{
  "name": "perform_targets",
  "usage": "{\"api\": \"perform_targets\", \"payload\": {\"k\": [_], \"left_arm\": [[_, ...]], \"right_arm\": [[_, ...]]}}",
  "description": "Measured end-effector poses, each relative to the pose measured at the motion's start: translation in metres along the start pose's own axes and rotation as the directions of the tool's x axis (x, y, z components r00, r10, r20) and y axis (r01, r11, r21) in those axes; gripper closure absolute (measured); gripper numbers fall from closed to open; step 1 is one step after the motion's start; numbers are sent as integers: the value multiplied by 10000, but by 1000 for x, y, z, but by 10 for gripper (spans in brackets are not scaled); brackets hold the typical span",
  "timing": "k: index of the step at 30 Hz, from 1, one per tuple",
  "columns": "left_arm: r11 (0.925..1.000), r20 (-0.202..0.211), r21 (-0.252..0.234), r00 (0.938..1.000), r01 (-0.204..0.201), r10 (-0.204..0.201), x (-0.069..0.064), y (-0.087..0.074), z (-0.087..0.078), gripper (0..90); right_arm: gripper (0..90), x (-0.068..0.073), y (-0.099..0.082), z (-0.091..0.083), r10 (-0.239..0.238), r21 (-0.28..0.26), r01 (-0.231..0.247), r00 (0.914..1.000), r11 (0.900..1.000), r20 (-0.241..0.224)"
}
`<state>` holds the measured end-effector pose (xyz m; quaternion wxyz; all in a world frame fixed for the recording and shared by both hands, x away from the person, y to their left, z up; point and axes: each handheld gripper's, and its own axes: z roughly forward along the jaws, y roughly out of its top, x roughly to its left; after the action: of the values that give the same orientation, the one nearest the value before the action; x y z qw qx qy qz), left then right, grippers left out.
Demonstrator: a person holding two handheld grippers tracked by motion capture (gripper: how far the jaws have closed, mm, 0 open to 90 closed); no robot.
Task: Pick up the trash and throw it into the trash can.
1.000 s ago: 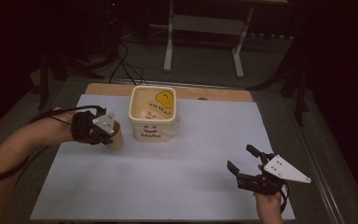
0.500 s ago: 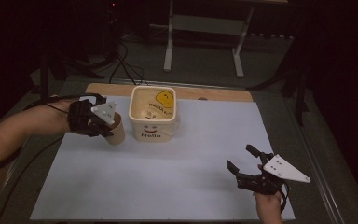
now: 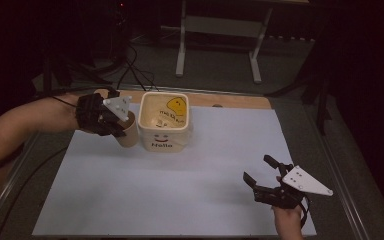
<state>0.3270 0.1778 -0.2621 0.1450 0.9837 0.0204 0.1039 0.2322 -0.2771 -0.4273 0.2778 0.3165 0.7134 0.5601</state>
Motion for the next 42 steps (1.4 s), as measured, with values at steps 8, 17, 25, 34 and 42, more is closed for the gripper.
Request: {"api": "perform_targets", "payload": {"k": [8,17,25,34,42], "left_arm": [[9999,-130,-56,9998,-121,120,12,20,-15,890],[9991,-235,79,9989,-411,413,26,45,-21,890],[9976,-332,225,9972,-659,666,40,61,-23,890],[9959,-340,514,9965,-742,760,55,70,-15,890],[9956,-308,578,9967,-738,756,70,77,-10,890]], "right_arm": [[135,-1,0,0,-5,-12,5,10000,10000,-10],[135,-2,0,-1,0,3,0,10000,10000,-8],[135,-2,-1,-1,36,12,-36,10000,10000,-27],[135,-2,-1,-1,37,5,-37,10000,10000,-27],[135,-2,-1,-1,46,11,-46,10000,10000,-39]]}}
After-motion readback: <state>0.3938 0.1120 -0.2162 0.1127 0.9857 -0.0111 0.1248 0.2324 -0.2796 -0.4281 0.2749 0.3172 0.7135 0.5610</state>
